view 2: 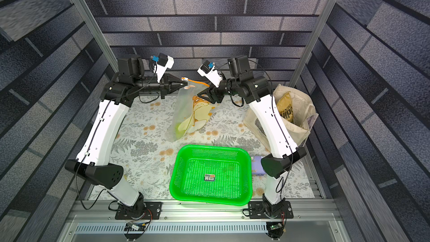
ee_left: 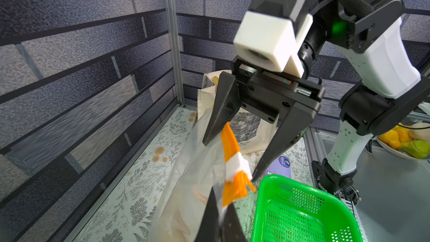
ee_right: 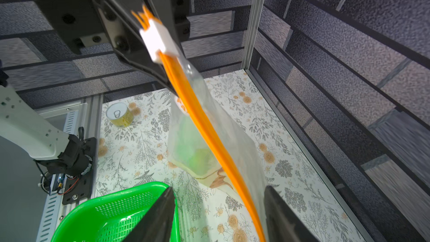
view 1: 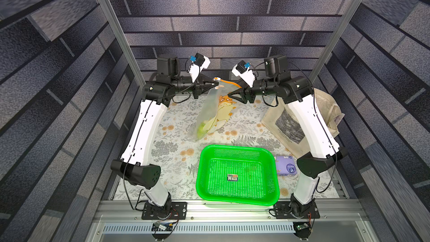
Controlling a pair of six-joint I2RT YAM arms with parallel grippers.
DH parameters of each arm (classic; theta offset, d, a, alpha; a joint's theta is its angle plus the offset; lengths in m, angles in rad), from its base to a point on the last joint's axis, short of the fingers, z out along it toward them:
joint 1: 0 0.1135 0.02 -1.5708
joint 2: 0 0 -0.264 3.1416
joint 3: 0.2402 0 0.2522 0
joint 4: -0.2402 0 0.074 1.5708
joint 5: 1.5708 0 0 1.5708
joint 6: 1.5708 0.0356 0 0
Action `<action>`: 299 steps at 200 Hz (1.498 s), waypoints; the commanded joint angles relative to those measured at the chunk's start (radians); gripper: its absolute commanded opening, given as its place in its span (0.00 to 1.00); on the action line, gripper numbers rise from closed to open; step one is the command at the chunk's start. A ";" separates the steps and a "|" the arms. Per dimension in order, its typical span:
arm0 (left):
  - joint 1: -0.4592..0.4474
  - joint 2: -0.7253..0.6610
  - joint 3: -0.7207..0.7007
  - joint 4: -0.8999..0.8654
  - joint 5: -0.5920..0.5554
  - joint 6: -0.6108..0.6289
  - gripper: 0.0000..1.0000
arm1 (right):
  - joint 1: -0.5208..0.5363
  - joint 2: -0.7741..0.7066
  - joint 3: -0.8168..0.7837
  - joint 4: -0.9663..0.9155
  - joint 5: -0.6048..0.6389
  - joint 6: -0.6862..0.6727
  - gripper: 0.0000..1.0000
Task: Open the zip-top bag and take out the pear
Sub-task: Adjust the zipper food storage bag at the center of the board, then unzip the zipper on the zipper food storage bag.
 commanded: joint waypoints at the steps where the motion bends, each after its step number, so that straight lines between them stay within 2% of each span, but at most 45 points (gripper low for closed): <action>1: -0.001 0.042 0.053 -0.127 0.085 0.103 0.00 | 0.005 -0.017 0.005 0.148 -0.101 0.077 0.61; 32: -0.006 0.059 0.058 -0.131 0.111 0.114 0.00 | 0.005 0.014 0.058 0.157 -0.042 0.089 0.53; 63: -0.010 0.060 0.055 -0.147 0.111 0.129 0.00 | 0.005 0.016 0.055 0.148 -0.072 0.057 0.42; 99: -0.024 0.063 0.052 -0.162 0.112 0.135 0.00 | 0.014 0.015 0.029 0.159 -0.184 0.042 0.40; 153: -0.032 0.063 0.053 -0.162 0.111 0.135 0.00 | 0.066 -0.011 -0.050 0.170 -0.112 -0.036 0.42; 191: -0.031 0.060 0.054 -0.165 0.110 0.133 0.00 | 0.075 -0.045 -0.124 0.227 -0.060 -0.047 0.28; 260: -0.029 0.068 0.055 -0.173 0.110 0.136 0.00 | 0.074 -0.114 -0.195 0.282 -0.021 -0.057 0.28; 299: -0.032 0.074 0.061 -0.173 0.109 0.127 0.00 | 0.073 -0.138 -0.241 0.337 -0.042 -0.037 0.22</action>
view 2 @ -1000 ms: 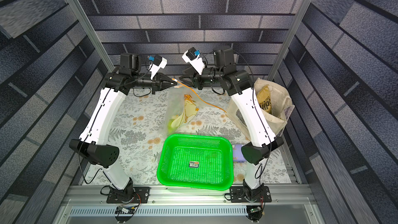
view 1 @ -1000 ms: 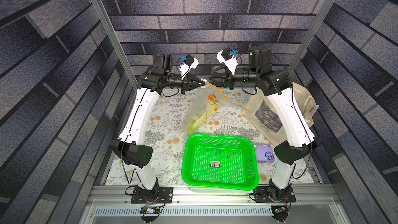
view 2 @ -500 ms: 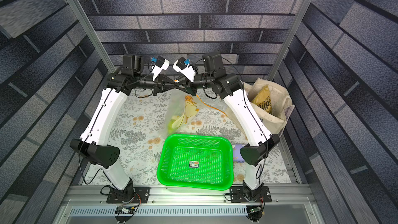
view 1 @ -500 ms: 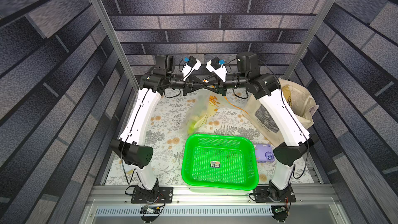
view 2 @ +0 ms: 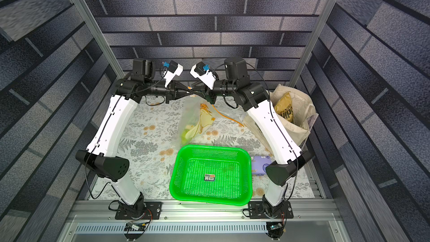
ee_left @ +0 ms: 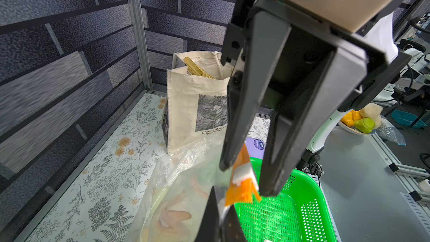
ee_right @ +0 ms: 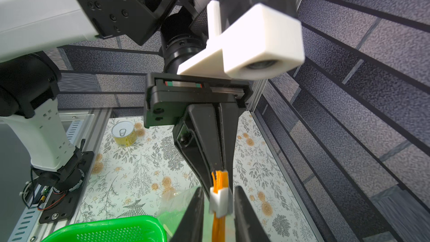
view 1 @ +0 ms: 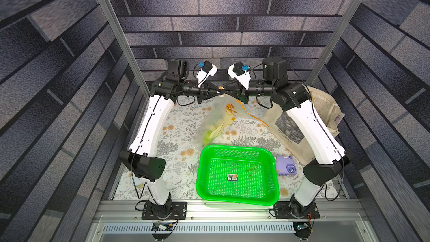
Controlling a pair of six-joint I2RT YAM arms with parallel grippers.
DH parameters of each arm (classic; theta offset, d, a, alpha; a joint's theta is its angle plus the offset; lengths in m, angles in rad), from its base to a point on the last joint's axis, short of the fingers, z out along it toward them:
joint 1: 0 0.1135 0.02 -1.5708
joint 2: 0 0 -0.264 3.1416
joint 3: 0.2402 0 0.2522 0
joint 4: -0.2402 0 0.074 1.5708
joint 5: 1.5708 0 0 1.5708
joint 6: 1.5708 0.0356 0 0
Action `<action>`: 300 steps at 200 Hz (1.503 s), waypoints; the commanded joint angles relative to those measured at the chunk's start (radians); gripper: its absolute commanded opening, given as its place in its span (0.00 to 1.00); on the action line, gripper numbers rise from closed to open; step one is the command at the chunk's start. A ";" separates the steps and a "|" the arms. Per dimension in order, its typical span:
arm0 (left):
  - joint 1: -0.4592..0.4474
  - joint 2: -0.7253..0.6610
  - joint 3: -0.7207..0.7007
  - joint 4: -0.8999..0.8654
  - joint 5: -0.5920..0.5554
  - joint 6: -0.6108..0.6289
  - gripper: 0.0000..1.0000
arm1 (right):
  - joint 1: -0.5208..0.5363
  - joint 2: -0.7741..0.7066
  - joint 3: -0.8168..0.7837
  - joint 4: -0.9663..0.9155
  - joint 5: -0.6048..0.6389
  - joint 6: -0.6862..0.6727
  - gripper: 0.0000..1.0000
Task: Open the zip-top bag and take out the pear
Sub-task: Unzip the zipper on the zipper food storage bag.
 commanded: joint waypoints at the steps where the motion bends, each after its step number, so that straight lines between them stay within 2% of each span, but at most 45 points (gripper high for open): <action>1: -0.004 0.006 0.034 -0.015 0.029 0.016 0.00 | 0.008 -0.025 -0.029 0.054 -0.005 0.010 0.22; 35: -0.007 0.005 0.038 -0.009 0.030 0.008 0.00 | 0.007 -0.015 -0.030 0.045 0.005 0.007 0.22; 63: -0.007 0.009 0.045 -0.010 0.027 0.004 0.00 | 0.008 -0.014 -0.036 0.053 -0.010 0.011 0.32; 136: -0.012 0.009 0.050 -0.028 0.031 0.004 0.00 | 0.008 -0.003 -0.033 0.075 -0.016 0.026 0.25; 208: -0.012 0.003 0.047 -0.049 0.025 0.017 0.00 | 0.008 0.021 -0.027 0.066 -0.021 0.038 0.31; 275: -0.010 0.002 0.045 -0.064 0.028 0.031 0.00 | 0.008 0.014 -0.038 0.058 -0.012 0.030 0.15; 300: -0.004 -0.003 0.040 -0.062 0.029 0.034 0.00 | 0.007 0.010 -0.039 0.050 0.009 0.020 0.13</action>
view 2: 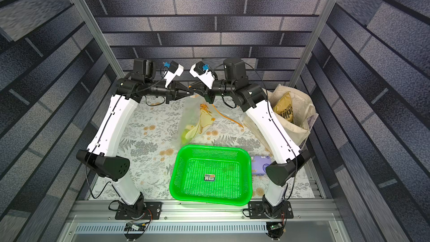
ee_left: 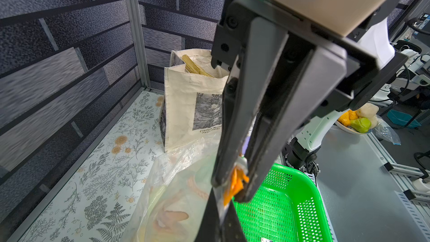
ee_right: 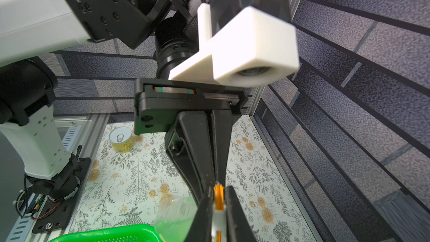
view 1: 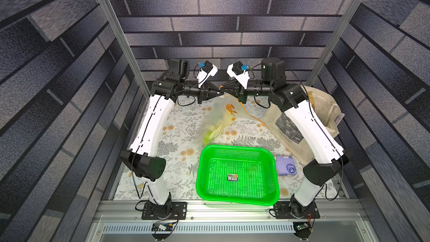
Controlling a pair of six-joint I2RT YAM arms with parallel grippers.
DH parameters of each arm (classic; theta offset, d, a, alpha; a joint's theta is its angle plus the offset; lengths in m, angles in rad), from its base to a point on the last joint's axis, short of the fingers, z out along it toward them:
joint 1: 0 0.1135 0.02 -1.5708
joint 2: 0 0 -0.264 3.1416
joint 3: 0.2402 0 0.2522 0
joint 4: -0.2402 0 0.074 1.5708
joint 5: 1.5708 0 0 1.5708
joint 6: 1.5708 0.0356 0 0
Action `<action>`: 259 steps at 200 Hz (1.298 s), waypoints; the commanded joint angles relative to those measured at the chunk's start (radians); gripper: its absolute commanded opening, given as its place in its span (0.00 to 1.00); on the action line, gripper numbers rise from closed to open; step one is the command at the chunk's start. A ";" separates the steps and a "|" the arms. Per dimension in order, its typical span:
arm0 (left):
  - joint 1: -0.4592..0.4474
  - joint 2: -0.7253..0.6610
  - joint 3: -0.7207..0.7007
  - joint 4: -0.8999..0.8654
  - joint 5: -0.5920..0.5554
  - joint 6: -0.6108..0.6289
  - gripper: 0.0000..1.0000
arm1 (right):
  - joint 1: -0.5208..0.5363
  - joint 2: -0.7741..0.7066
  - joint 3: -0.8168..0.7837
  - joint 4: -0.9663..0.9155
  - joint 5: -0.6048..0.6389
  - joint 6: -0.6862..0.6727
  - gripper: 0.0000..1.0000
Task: Open the zip-top bag and take out the pear
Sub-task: Unzip the zipper on the zipper food storage bag.
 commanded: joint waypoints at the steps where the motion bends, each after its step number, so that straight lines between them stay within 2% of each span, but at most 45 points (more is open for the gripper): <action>1: 0.006 -0.011 0.022 -0.028 0.030 0.026 0.00 | 0.006 -0.001 -0.012 -0.004 0.012 -0.006 0.13; 75: 0.049 -0.032 -0.020 0.052 0.052 -0.028 0.00 | -0.017 -0.004 -0.017 -0.016 0.046 0.009 0.12; 143: 0.086 -0.052 -0.061 0.122 0.046 -0.069 0.00 | -0.045 -0.033 -0.084 -0.003 0.051 0.022 0.13; 180: 0.130 -0.091 -0.105 0.245 -0.018 -0.155 0.00 | -0.060 -0.080 -0.170 0.035 0.060 0.044 0.12; 224: 0.182 -0.154 -0.204 0.452 -0.153 -0.307 0.00 | -0.072 -0.137 -0.279 0.058 0.093 0.056 0.12; 259: 0.223 -0.208 -0.268 0.548 -0.276 -0.367 0.00 | -0.091 -0.199 -0.387 0.079 0.131 0.062 0.12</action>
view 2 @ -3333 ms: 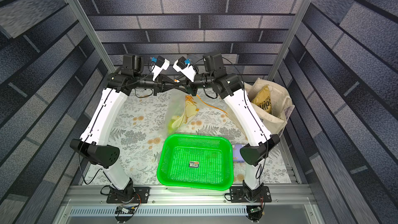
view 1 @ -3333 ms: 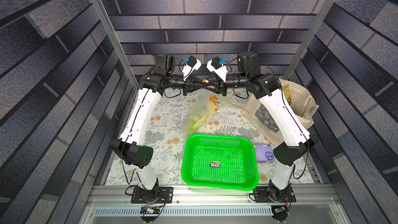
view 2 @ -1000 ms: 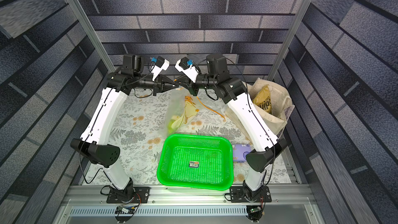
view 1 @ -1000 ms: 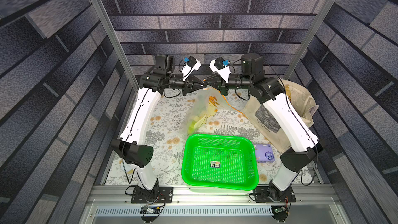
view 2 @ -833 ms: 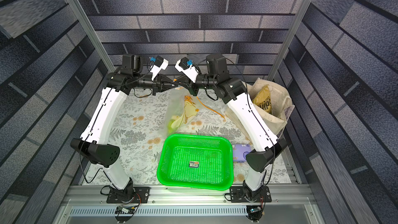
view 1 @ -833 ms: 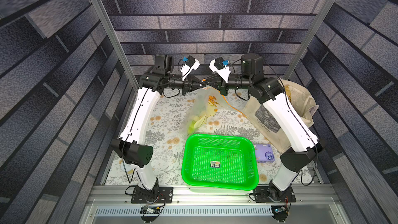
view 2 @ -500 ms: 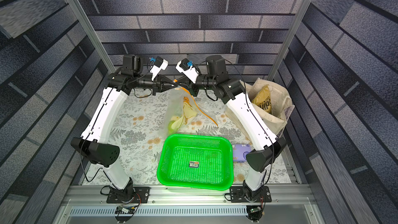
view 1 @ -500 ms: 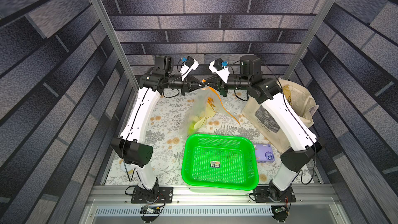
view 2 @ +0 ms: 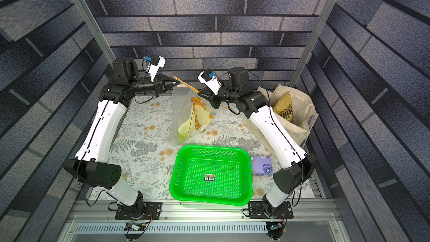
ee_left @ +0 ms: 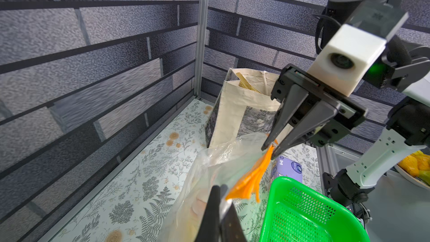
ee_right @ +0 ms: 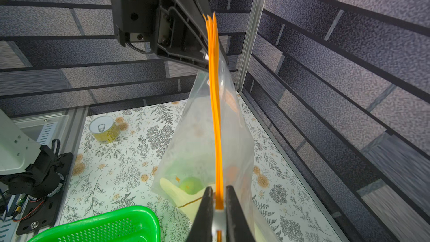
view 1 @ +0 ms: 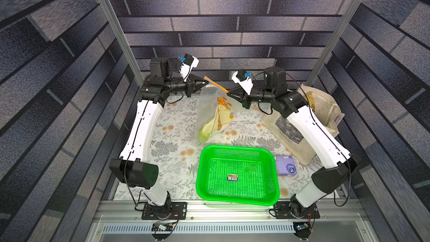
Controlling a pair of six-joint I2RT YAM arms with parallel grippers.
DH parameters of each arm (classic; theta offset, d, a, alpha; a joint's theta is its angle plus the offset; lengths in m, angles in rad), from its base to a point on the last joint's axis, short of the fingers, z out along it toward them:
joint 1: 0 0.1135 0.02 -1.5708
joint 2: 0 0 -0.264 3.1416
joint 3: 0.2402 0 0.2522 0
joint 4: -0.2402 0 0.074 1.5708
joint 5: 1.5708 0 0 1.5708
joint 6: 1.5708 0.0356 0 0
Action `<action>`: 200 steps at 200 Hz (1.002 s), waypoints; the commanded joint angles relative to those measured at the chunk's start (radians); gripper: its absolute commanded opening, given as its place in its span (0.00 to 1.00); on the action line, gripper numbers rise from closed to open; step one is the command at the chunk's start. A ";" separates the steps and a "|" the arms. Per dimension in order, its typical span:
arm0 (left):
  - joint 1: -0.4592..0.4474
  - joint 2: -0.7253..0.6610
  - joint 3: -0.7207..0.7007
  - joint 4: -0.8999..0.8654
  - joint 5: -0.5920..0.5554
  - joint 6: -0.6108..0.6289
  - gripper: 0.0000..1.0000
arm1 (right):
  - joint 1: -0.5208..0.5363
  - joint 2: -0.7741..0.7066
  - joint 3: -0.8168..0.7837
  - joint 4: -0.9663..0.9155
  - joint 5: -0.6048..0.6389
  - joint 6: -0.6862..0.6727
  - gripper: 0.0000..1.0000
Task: Open the zip-top bag and take out the pear
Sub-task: Unzip the zipper on the zipper food storage bag.
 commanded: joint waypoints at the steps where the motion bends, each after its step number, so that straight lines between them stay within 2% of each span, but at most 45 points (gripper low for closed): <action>1: 0.048 -0.061 -0.029 0.159 -0.162 -0.090 0.00 | -0.029 -0.066 -0.066 -0.044 0.050 0.019 0.12; 38: 0.142 -0.078 -0.037 0.203 -0.285 -0.196 0.00 | -0.081 -0.147 -0.202 -0.027 0.083 0.023 0.12; 53: 0.180 -0.069 -0.026 0.210 -0.287 -0.232 0.00 | -0.109 -0.175 -0.252 -0.012 0.093 0.031 0.13; 80: 0.197 -0.053 0.007 0.170 -0.317 -0.208 0.00 | -0.156 -0.193 -0.308 0.024 0.101 0.050 0.13; 120: 0.207 -0.040 0.011 0.167 -0.339 -0.203 0.00 | -0.187 -0.152 -0.294 0.056 0.082 0.087 0.14; 129: 0.208 -0.035 0.012 0.171 -0.339 -0.205 0.00 | -0.187 -0.143 -0.287 0.074 0.073 0.106 0.18; 133: 0.208 -0.034 0.012 0.174 -0.339 -0.206 0.00 | -0.188 -0.138 -0.283 0.084 0.074 0.117 0.24; 144: 0.208 -0.028 0.012 0.195 -0.329 -0.214 0.00 | -0.188 -0.124 -0.275 0.117 0.066 0.152 0.46; 154: 0.208 -0.015 0.018 0.224 -0.306 -0.233 0.00 | -0.188 -0.115 -0.267 0.145 0.043 0.183 0.55; 175: 0.195 0.036 0.078 0.246 -0.297 -0.266 0.00 | -0.187 -0.102 -0.266 0.207 -0.004 0.246 0.63; 200: 0.174 0.148 0.265 0.156 -0.388 -0.254 0.00 | -0.187 -0.100 -0.279 0.228 -0.008 0.277 0.64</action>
